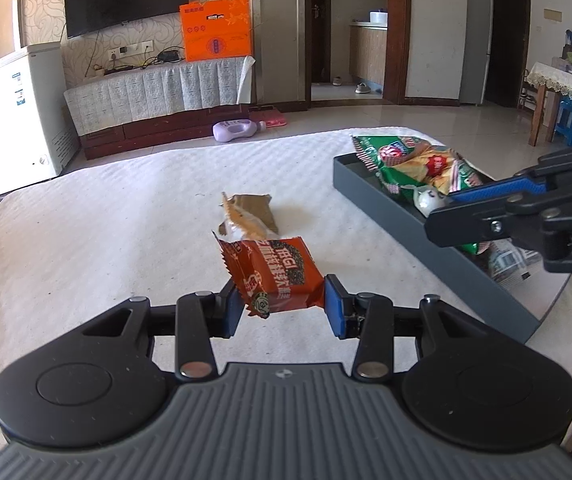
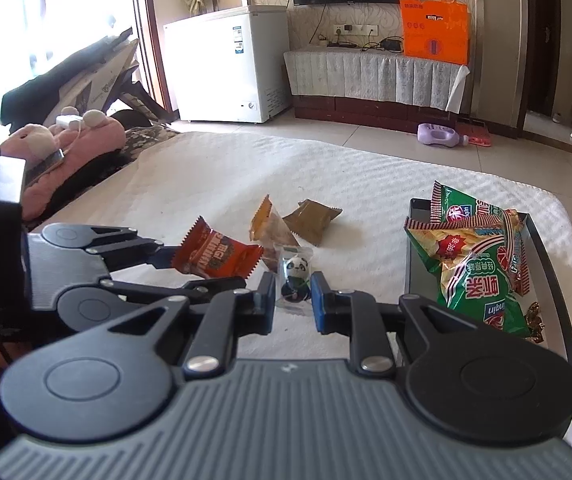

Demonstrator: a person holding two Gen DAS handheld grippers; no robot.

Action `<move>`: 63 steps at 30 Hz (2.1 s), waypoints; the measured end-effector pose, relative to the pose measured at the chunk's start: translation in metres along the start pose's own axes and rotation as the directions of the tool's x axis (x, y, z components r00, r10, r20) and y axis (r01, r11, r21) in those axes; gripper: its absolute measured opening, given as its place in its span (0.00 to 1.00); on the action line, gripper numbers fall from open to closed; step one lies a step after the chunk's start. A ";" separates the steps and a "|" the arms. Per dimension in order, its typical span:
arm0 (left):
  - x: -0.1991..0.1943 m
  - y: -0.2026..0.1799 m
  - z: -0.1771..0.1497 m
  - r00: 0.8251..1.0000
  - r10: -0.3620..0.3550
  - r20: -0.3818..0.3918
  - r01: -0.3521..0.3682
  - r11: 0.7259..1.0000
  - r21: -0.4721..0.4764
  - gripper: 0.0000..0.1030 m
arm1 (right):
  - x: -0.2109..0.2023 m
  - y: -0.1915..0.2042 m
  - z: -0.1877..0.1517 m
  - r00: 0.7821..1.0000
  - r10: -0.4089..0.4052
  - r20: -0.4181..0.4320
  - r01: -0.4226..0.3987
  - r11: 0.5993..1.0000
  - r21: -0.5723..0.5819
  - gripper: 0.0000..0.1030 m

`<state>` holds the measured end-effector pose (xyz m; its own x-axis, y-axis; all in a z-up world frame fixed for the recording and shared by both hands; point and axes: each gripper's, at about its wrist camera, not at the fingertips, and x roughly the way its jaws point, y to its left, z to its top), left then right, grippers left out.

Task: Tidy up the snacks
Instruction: 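Carry the orange packet and panda figure over the grey box with both tools, then open the left tool to drop the orange packet into the box while the right tool releases the panda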

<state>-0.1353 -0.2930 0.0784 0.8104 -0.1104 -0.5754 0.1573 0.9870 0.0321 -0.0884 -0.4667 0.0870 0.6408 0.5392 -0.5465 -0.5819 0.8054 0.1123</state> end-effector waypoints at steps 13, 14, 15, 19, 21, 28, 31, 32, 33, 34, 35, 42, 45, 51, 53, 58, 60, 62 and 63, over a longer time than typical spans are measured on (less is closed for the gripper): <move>-0.001 -0.022 0.007 0.999 -0.036 0.007 0.036 0.999 0.021 0.46 | -0.013 -0.013 0.001 0.999 -0.012 0.031 0.011 1.000 0.014 0.21; 0.000 -0.024 0.008 0.999 -0.038 0.010 0.038 0.999 0.025 0.46 | -0.014 -0.015 0.001 0.999 -0.014 0.034 0.013 1.000 0.017 0.21; 0.000 -0.026 0.009 0.999 -0.040 0.012 0.039 0.999 0.029 0.46 | -0.015 -0.017 0.001 0.999 -0.015 0.037 0.014 1.000 0.020 0.21; 0.002 -0.032 0.013 0.999 -0.042 0.018 0.042 0.998 0.039 0.46 | -0.020 -0.024 0.001 0.998 -0.022 0.051 0.020 0.999 0.035 0.21; 0.003 -0.034 0.015 0.999 -0.048 0.018 0.047 0.998 0.040 0.46 | -0.023 -0.027 0.002 0.998 -0.026 0.059 0.024 0.999 0.041 0.21; 0.003 -0.050 0.022 0.997 -0.074 0.026 0.072 0.996 0.061 0.46 | -0.034 -0.037 0.004 0.994 -0.050 0.094 0.044 0.997 0.064 0.21; 0.006 -0.057 0.027 0.996 -0.091 0.027 0.089 0.994 0.061 0.46 | -0.038 -0.042 0.004 0.992 -0.061 0.107 0.053 0.996 0.076 0.21; 0.006 -0.060 0.028 0.995 -0.095 0.029 0.093 0.994 0.064 0.46 | -0.040 -0.044 0.004 0.992 -0.067 0.111 0.058 0.995 0.080 0.21; 0.008 -0.063 0.031 0.994 -0.101 0.030 0.098 0.993 0.066 0.46 | -0.041 -0.046 0.004 0.991 -0.072 0.116 0.062 0.995 0.084 0.21; 0.009 -0.066 0.032 0.994 -0.106 0.030 0.104 0.992 0.068 0.46 | -0.043 -0.048 0.005 0.990 -0.076 0.120 0.066 0.994 0.087 0.21; 0.010 -0.070 0.035 0.993 -0.114 0.031 0.112 0.991 0.070 0.46 | -0.044 -0.050 0.005 0.989 -0.082 0.125 0.071 0.993 0.092 0.21; 0.021 -0.095 0.046 0.986 -0.160 0.041 0.155 0.983 0.098 0.46 | -0.054 -0.068 0.004 0.981 -0.123 0.147 0.104 0.986 0.130 0.21; 0.027 -0.104 0.048 0.984 -0.174 0.035 0.170 0.980 0.100 0.46 | -0.058 -0.075 0.002 0.978 -0.144 0.151 0.122 0.982 0.145 0.21; 0.040 -0.121 0.045 0.980 -0.201 0.015 0.198 0.975 0.105 0.46 | -0.062 -0.091 -0.006 0.972 -0.192 0.133 0.167 0.970 0.176 0.21; 0.045 -0.127 0.046 0.975 -0.222 0.007 0.220 0.971 0.098 0.46 | -0.060 -0.093 -0.008 0.973 -0.198 0.122 0.175 0.968 0.179 0.21; 0.053 -0.147 0.046 0.961 -0.275 -0.005 0.274 0.956 0.104 0.46 | -0.053 -0.098 -0.010 0.974 -0.207 0.092 0.188 0.966 0.180 0.21; 0.057 -0.156 0.045 0.953 -0.302 -0.014 0.302 0.948 0.101 0.46 | -0.050 -0.099 -0.011 0.975 -0.209 0.081 0.192 0.965 0.180 0.21; 0.059 -0.164 0.043 0.947 -0.322 -0.019 0.322 0.941 0.103 0.46 | -0.047 -0.100 -0.013 0.974 -0.216 0.067 0.201 0.963 0.179 0.21; 0.060 -0.166 0.042 0.943 -0.331 -0.021 0.331 0.938 0.100 0.46 | -0.046 -0.102 -0.014 0.974 -0.220 0.061 0.206 0.961 0.184 0.21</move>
<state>-0.0890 -0.4685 0.0728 0.7005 -0.4281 -0.5710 0.4722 0.8779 -0.0789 -0.0658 -0.5772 0.0893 0.7826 0.3625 -0.5061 -0.3350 0.9304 0.1484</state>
